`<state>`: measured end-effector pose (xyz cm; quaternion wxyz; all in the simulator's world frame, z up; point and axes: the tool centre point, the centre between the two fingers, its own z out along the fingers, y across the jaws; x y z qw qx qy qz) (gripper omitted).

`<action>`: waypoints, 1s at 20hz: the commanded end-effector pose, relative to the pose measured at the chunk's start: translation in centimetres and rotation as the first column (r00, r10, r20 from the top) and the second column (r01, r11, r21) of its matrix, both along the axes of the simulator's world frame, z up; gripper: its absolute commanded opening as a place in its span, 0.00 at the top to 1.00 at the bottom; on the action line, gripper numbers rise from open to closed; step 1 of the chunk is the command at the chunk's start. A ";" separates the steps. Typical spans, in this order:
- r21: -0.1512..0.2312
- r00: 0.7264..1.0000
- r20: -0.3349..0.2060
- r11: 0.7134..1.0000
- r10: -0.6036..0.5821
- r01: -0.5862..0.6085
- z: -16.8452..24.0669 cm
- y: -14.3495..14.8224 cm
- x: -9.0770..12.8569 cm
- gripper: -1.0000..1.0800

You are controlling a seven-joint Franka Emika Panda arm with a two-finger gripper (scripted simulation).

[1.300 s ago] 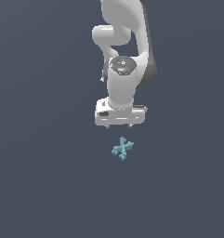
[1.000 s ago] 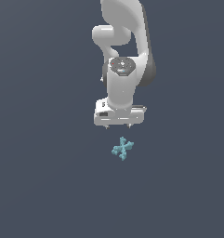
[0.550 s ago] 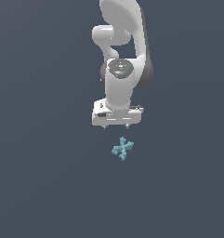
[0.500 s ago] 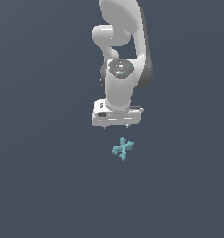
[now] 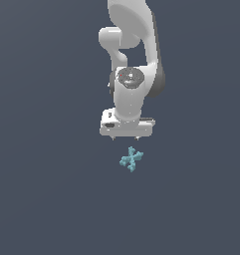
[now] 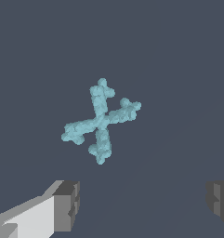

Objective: Pick up the object and move it to a goal position.

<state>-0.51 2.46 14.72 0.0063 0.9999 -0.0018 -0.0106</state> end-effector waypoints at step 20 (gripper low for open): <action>0.010 0.886 0.017 0.886 -0.463 0.463 -4.6 2.7 3.4 0.04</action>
